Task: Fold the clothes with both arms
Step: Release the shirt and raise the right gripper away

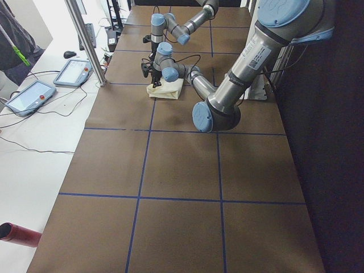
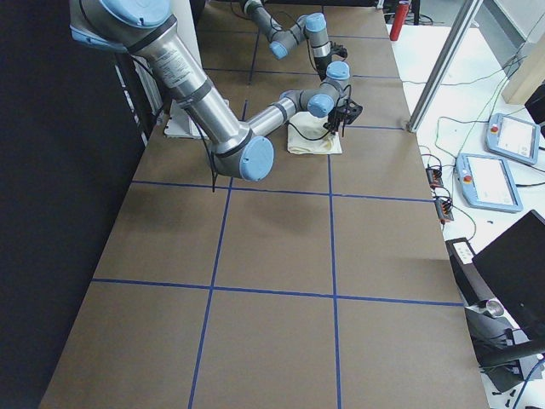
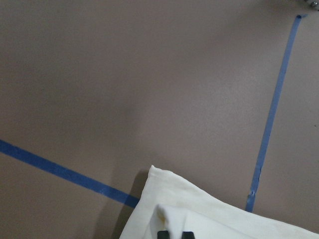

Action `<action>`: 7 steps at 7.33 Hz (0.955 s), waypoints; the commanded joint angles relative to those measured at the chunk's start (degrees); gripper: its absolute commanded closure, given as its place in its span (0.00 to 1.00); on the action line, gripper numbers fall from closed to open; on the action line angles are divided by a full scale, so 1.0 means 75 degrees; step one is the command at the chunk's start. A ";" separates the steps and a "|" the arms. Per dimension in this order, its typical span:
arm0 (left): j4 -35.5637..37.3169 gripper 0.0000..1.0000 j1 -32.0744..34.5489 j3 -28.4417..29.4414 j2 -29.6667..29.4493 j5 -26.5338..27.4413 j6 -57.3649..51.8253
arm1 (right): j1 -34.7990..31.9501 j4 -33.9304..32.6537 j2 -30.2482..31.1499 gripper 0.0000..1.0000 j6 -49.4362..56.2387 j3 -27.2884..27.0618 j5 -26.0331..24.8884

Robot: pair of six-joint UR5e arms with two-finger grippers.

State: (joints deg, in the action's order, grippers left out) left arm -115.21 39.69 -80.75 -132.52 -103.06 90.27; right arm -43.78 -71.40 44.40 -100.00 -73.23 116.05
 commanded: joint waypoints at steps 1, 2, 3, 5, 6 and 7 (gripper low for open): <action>-0.0225 0.00 0.0051 0.0126 -0.0073 0.0008 -0.0373 | -0.0266 0.0145 -0.0037 0.00 0.0056 0.0073 0.0274; -0.0492 0.00 0.0063 -0.0095 0.0090 -0.0004 -0.0481 | -0.0570 0.0133 0.0032 0.00 0.0636 0.0061 0.0648; -0.1422 0.00 -0.0006 -0.0329 0.0544 -0.0039 -0.0401 | -0.0851 0.0087 0.0137 0.00 0.1083 0.0014 0.0988; -0.3021 0.00 -0.0310 -0.0414 0.1355 -0.0320 0.0532 | -0.1262 0.0004 0.0371 0.00 0.2114 -0.0091 0.1062; -0.3060 0.00 -0.0509 -0.0414 0.1357 -0.0332 0.0851 | -0.1450 0.0004 0.0593 0.00 0.2675 -0.0173 0.1109; -0.3061 0.00 -0.0754 -0.0390 0.1334 -0.0321 0.1028 | -0.1602 0.0004 0.0735 0.00 0.3226 -0.0185 0.1109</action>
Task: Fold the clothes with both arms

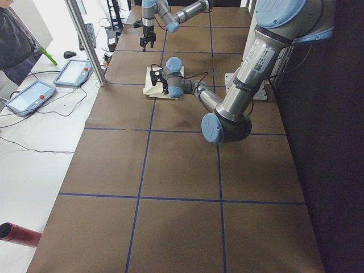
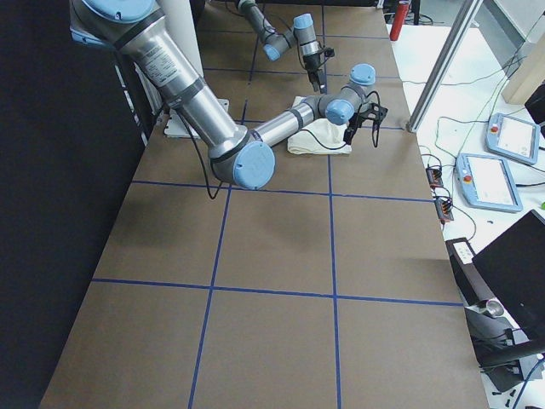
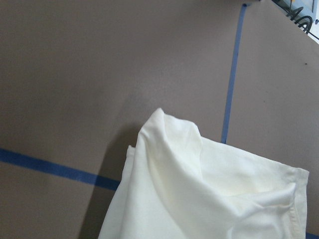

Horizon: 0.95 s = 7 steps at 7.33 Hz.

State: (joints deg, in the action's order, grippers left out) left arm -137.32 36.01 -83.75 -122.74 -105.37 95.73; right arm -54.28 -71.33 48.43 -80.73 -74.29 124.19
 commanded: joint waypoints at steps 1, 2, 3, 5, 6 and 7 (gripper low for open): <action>-0.0217 0.00 -0.0418 0.0034 0.0041 -0.0013 0.0314 | -0.0286 -0.0039 0.0222 0.00 0.0860 -0.0044 0.0024; -0.0299 0.00 -0.0489 0.0081 0.0030 -0.0025 0.0314 | -0.0298 -0.0040 0.0222 0.00 0.0874 -0.0044 0.0012; -0.0300 0.00 -0.0582 0.0058 0.0018 -0.0025 0.0291 | -0.0298 -0.0040 0.0210 0.00 0.0874 -0.0056 0.0012; -0.0288 0.00 -0.0887 0.0069 0.0076 -0.0515 0.0185 | -0.0310 -0.0040 0.0175 0.00 0.0874 -0.0056 0.0000; -0.0265 0.00 -0.0888 0.0023 0.0158 -0.0911 0.0185 | -0.0322 -0.0040 0.0152 0.00 0.0885 -0.0044 0.0000; -0.0253 0.00 -0.0899 -0.0163 0.0309 -0.0985 0.0173 | -0.0322 -0.0040 0.0128 0.00 0.0874 -0.0044 -0.0011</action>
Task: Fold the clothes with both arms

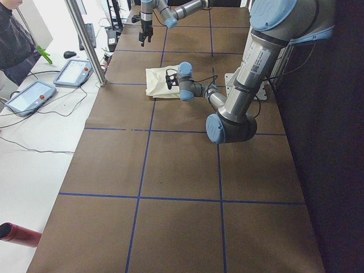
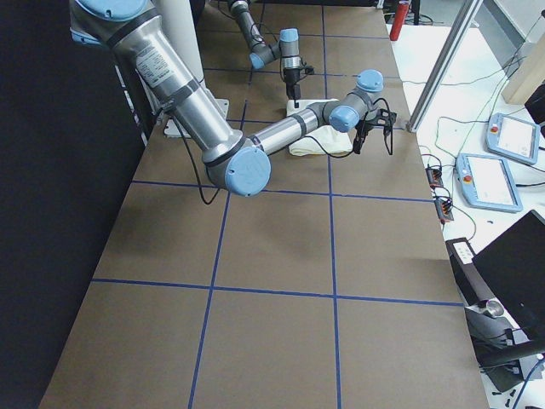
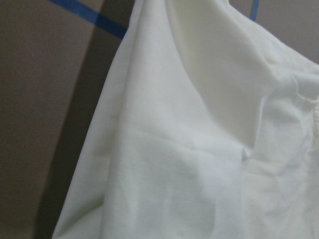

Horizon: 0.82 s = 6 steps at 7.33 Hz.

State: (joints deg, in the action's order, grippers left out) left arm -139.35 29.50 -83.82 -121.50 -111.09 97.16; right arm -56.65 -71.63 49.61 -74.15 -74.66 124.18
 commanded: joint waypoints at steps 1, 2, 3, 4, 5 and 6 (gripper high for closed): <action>0.0053 0.00 -0.0042 -0.0446 0.0284 -0.0246 -0.0029 | -0.0006 0.0012 -0.0041 0.00 0.0008 -0.0005 -0.0011; 0.0065 0.00 -0.0042 -0.0890 0.0645 -0.0560 -0.0249 | -0.0006 0.0012 -0.0041 0.00 0.0089 -0.0006 0.0001; 0.0134 0.00 0.0109 -0.1428 0.1125 -0.0748 -0.0646 | -0.0041 0.0012 0.0017 0.00 0.0391 -0.0017 0.0001; 0.0367 0.00 0.0644 -0.2083 0.1826 -0.1017 -0.1508 | -0.0227 -0.0011 0.0215 0.00 0.0905 -0.0180 0.0024; 0.0845 0.00 0.1426 -0.2716 0.2366 -0.1263 -0.2434 | -0.0530 -0.0139 0.0669 0.00 0.1641 -0.0529 0.0048; 0.1662 0.00 0.2235 -0.3291 0.2882 -0.1266 -0.3568 | -0.0870 -0.0732 0.1161 0.00 0.2843 -0.1043 0.0048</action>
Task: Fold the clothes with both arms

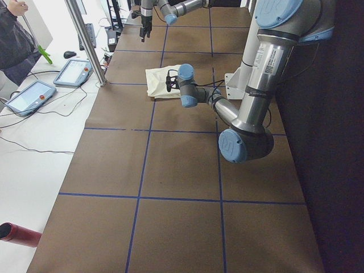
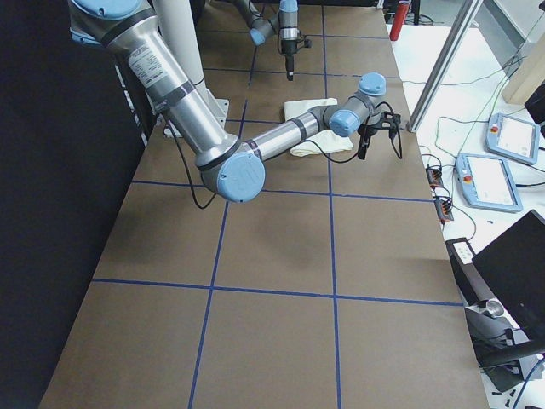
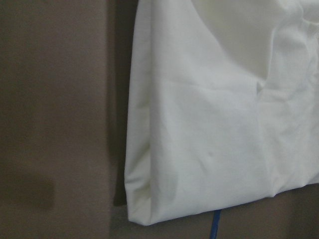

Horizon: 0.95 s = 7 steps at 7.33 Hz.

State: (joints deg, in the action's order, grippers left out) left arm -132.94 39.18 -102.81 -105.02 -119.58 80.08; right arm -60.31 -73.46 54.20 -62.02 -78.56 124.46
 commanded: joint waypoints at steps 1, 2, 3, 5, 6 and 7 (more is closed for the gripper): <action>0.1824 0.00 0.1868 -0.1066 0.0934 -0.0088 -0.2938 | -0.0605 -0.1226 0.1134 0.00 0.2642 -0.1168 0.0011; 0.2600 0.00 0.2701 -0.0988 0.1215 -0.0006 -0.4764 | -0.0932 -0.1674 0.1871 0.00 0.3886 -0.1731 0.0011; 0.2932 0.00 0.3637 -0.0650 0.1357 -0.0017 -0.6813 | -0.1342 -0.1806 0.2772 0.00 0.4931 -0.2189 0.0023; 0.3728 0.00 0.5243 -0.0215 0.1663 -0.0122 -0.9946 | -0.2849 -0.2355 0.4111 0.00 0.7902 -0.2288 0.1302; 0.4173 0.00 0.6087 0.0030 0.1977 -0.0134 -1.1911 | -0.3496 -0.2521 0.4627 0.00 0.9333 -0.2264 0.1486; 0.4259 0.00 0.6919 0.0590 0.2049 -0.0343 -1.3288 | -0.3908 -0.2870 0.4934 0.00 0.9823 -0.2322 0.1522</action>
State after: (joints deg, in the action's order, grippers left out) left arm -103.22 83.08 -102.47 -91.05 -120.88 -4.52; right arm -84.43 -92.09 87.12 2.98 -95.63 134.12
